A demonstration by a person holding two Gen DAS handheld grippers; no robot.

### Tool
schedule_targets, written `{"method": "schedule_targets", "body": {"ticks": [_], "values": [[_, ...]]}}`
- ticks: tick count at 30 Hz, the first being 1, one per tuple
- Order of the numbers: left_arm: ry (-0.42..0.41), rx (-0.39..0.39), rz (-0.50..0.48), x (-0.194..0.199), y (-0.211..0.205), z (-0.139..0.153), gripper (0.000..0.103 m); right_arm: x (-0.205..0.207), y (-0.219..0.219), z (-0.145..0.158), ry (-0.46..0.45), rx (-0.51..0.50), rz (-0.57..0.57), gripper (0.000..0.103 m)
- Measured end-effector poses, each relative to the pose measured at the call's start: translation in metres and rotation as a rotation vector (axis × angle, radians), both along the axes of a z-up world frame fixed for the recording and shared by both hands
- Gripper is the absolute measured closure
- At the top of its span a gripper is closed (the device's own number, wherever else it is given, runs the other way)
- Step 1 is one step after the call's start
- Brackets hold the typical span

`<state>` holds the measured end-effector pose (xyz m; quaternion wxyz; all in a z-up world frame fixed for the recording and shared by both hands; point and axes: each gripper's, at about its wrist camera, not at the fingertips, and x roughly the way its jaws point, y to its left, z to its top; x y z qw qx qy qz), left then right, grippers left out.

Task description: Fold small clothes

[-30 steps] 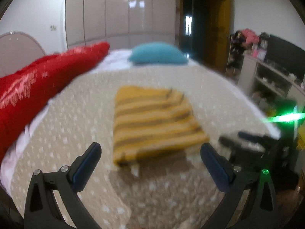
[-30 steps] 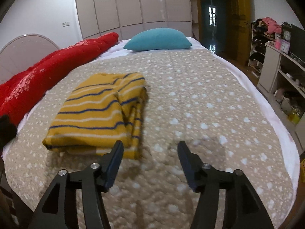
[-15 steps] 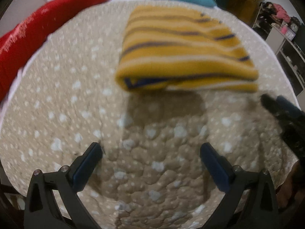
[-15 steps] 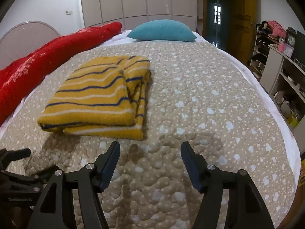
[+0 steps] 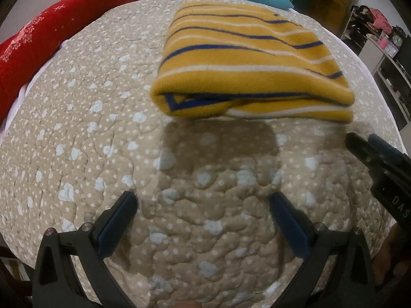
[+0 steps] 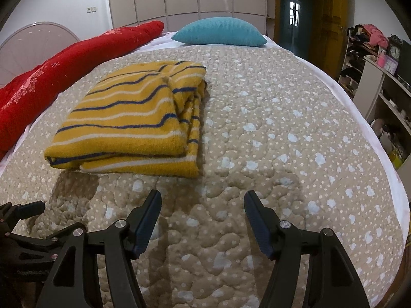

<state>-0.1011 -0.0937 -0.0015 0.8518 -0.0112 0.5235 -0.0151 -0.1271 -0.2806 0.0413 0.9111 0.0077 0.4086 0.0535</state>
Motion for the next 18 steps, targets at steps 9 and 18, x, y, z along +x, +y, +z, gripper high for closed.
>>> {"method": "schedule_targets", "body": {"ticks": [9, 18], "values": [[-0.057, -0.038, 0.025, -0.023, 0.005, 0.016, 0.0, -0.005, 0.009, 0.005, -0.028, -0.033, 0.019, 0.03], [-0.125, -0.004, 0.006, -0.039, -0.002, 0.037, 0.0, -0.006, 0.01, 0.006, -0.034, -0.045, 0.02, 0.029]]}}
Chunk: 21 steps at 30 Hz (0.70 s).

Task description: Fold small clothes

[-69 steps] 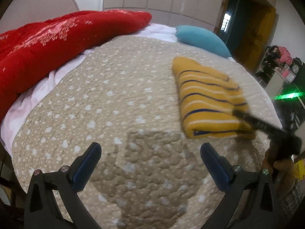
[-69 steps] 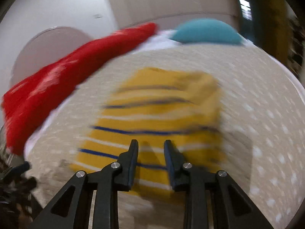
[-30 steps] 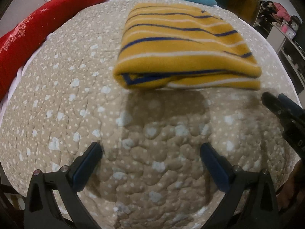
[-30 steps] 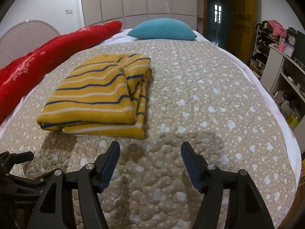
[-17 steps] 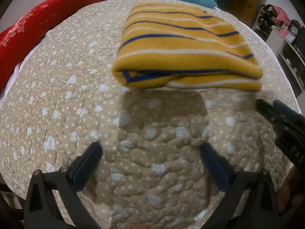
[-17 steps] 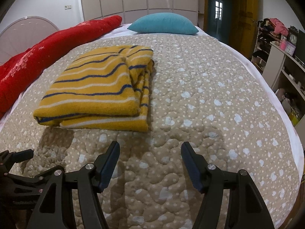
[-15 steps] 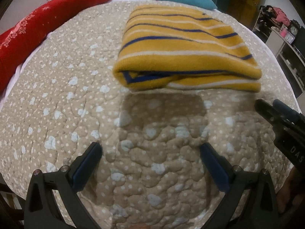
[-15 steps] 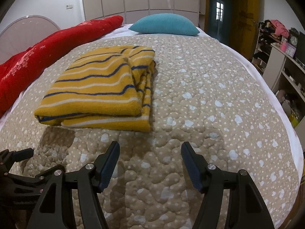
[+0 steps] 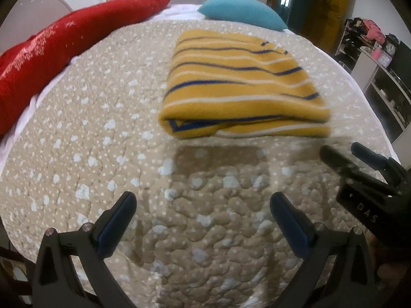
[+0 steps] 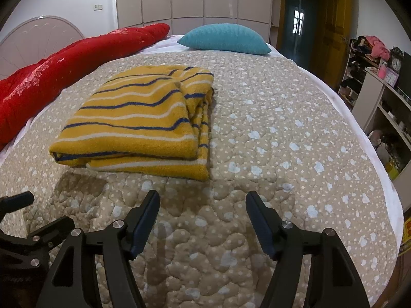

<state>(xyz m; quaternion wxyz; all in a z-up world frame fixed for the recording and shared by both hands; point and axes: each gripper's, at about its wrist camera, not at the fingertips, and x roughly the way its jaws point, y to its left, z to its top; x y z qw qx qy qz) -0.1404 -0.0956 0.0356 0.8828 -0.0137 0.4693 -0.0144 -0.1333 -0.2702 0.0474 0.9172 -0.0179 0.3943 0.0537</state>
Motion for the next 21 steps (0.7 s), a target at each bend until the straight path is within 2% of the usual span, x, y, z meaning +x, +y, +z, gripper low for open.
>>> {"method": "schedule_targets", "body": {"ticks": [7, 21], "values": [[-0.007, 0.006, -0.022, -0.0061, -0.0107, 0.0068, 0.0, -0.0027, 0.001, 0.0022, -0.017, 0.001, 0.0, 0.028], [0.01, -0.017, -0.022, -0.001, -0.0027, 0.0, 0.0, -0.0066, 0.0032, 0.0046, -0.035, 0.001, 0.003, 0.026]]}}
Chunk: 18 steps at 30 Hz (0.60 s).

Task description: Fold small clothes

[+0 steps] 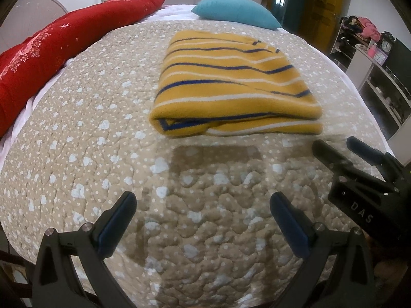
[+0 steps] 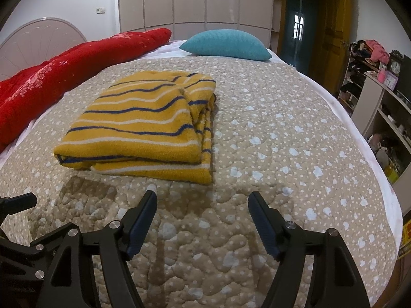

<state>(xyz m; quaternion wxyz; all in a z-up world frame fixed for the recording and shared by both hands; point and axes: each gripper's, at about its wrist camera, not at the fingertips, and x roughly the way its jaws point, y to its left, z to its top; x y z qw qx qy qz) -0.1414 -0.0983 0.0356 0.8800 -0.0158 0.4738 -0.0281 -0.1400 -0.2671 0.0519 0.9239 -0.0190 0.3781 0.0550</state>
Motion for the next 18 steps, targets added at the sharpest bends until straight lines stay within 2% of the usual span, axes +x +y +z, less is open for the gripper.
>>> {"method": "schedule_targets", "body": {"ticks": [18], "values": [[0.008, -0.014, -0.02, -0.0018, -0.0033, -0.0004, 0.0, -0.0075, 0.0025, 0.007, -0.036, 0.021, 0.015, 0.023]]}}
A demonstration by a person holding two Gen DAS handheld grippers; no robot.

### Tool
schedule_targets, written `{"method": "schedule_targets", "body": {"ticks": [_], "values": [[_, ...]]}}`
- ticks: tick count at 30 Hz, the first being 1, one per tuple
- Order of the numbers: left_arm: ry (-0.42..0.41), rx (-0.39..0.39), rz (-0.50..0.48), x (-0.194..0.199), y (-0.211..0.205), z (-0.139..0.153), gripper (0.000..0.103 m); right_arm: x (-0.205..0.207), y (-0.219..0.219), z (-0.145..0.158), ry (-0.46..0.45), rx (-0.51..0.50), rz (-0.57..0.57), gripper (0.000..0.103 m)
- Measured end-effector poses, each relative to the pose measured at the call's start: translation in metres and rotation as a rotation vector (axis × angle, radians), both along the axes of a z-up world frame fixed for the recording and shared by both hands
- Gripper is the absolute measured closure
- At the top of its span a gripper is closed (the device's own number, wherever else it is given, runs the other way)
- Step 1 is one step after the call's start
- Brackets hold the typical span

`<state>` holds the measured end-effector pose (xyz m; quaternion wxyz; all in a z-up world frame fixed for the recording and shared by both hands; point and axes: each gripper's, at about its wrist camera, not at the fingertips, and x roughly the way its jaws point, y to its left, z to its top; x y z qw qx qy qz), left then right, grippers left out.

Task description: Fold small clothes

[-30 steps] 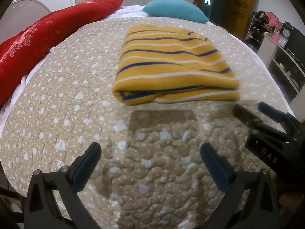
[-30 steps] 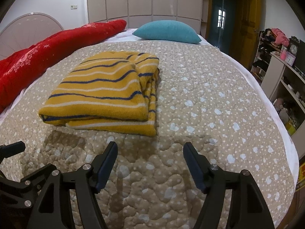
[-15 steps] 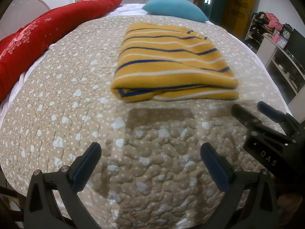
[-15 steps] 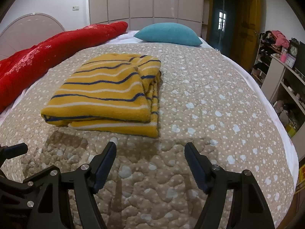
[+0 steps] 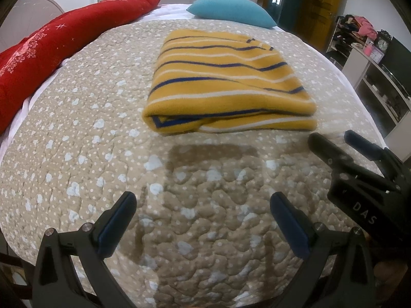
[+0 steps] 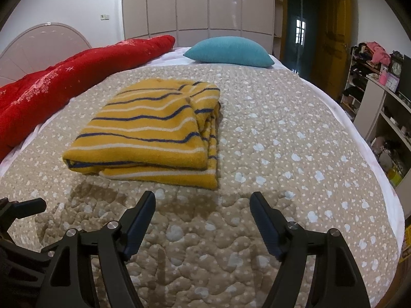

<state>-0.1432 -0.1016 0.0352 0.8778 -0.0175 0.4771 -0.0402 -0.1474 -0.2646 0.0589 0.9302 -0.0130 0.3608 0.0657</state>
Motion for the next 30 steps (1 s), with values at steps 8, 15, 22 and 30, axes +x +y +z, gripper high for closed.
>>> {"method": "schedule_targets", "body": {"ticks": [8, 15, 22, 30], "values": [[0.006, -0.007, -0.009, 0.0, -0.002, -0.001, 0.0, 0.0, 0.0, -0.001, -0.002, 0.005, -0.001, 0.023], [0.0, -0.02, -0.028, -0.001, -0.005, 0.001, 0.0, -0.002, 0.0, 0.002, -0.021, 0.014, 0.004, 0.023], [-0.004, -0.036, -0.03, -0.001, -0.003, 0.002, 0.0, -0.003, 0.0, 0.004, -0.031, 0.017, -0.002, 0.022], [-0.027, -0.059, -0.018, 0.004, 0.01, 0.006, 0.0, 0.001, 0.001, 0.003, -0.021, 0.01, -0.005, 0.021]]}}
